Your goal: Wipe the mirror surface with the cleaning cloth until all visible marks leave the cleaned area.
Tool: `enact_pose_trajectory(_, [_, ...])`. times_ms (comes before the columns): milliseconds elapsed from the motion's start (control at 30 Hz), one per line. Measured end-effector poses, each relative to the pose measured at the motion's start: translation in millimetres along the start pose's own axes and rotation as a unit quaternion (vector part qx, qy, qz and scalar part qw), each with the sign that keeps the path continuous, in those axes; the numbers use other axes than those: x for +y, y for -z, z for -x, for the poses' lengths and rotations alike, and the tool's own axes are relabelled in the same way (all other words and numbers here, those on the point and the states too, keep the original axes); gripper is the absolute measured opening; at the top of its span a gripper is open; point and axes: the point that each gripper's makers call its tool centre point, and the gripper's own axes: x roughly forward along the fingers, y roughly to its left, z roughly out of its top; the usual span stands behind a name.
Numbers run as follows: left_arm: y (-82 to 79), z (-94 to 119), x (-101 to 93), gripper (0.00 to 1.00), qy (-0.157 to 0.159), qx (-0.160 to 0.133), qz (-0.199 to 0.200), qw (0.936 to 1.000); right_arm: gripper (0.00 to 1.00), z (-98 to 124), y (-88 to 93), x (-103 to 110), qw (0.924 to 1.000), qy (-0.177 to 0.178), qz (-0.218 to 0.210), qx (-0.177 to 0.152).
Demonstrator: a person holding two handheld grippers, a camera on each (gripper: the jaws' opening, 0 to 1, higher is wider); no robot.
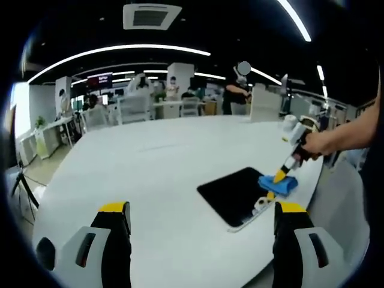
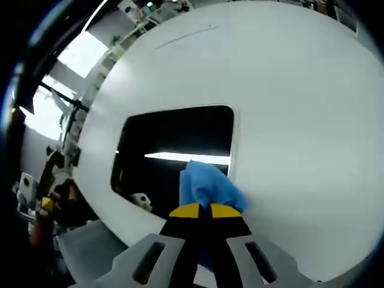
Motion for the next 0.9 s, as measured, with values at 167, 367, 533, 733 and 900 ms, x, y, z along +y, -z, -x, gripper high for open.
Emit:
enact_pose_trajectory(167, [2.9,1.4,2.6,1.00,-0.006,0.000,0.010,0.9999,0.00,-2.3,-1.4,0.1,0.9999,0.006,0.002,0.010])
enact_pose_trajectory(367, [6.2,5.6,3.3,1.00,-0.002,0.009,0.011,0.9999,0.00,0.1,0.2,0.7,0.9998,0.006,-0.006,0.016])
enact_pose_trajectory(533, [8.2,4.5,7.0,1.00,-0.002,0.011,0.007,0.9999,0.00,-2.0,-0.7,0.9,0.9997,0.013,-0.002,0.019])
enact_pose_trajectory(733, [8.5,1.8,5.4,1.00,0.003,0.011,-0.003,0.9999,0.00,-3.2,-2.1,3.5,0.9997,0.025,-0.006,0.006])
enact_pose_trajectory(900, [11.4,4.3,7.0,1.00,-0.003,0.012,0.004,0.9999,0.00,-7.0,-5.3,10.4,0.9980,0.050,0.038,-0.001])
